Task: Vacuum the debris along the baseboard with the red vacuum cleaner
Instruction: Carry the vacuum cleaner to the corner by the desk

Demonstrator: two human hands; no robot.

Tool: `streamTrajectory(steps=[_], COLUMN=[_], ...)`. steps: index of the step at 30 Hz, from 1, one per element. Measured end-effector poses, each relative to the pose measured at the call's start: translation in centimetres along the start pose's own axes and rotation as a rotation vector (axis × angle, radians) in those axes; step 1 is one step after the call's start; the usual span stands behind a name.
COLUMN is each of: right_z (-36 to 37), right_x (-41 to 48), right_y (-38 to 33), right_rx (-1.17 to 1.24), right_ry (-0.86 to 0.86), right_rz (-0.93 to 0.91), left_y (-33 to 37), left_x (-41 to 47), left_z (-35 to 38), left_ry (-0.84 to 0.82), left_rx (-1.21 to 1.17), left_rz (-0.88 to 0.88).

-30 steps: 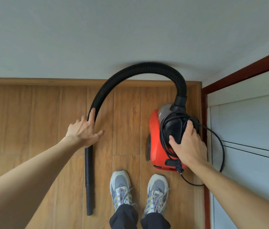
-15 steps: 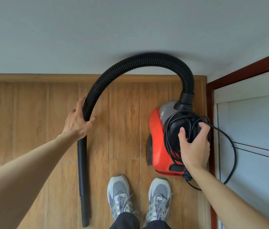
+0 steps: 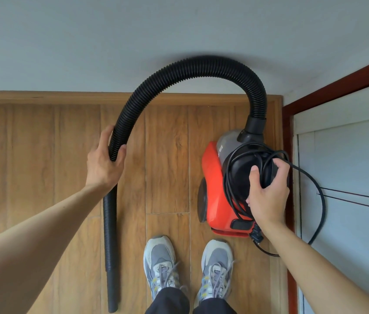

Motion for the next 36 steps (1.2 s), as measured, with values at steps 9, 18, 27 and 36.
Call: streamTrajectory(steps=[9, 18, 27, 36], right_z=[-0.2, -1.8, -4.8, -7.0], right_x=[-0.3, -2.1, -5.3, -8.4], right_y=[-0.7, -2.6, -6.9, -13.3], right_rx=[0.002, -0.037, -0.067, -0.103], right_ry=[0.024, -0.028, -0.055, -0.073], right_rz=[-0.051, -0.036, -0.103, -0.137], left_y=[0.5, 4.1, 8.1, 11.1], left_x=[-1.9, -4.4, -8.2, -11.8], left_z=[-1.0, -4.3, -8.5, -15.8], left_ry=[0.014, 0.063, 0.105, 0.151], left_rx=[0.172, 0.144, -0.008, -0.030], left_rz=[0.050, -0.022, -0.107, -0.146])
Point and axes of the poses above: each hand's wrist, its own x-axis towards the middle knuckle, its own z-axis out of the palm, y = z × x, the point moved 3 cm from there along x, towards the middle knuckle, and after that the axes turned 4 degrees about -z, right-handed, at the moved point
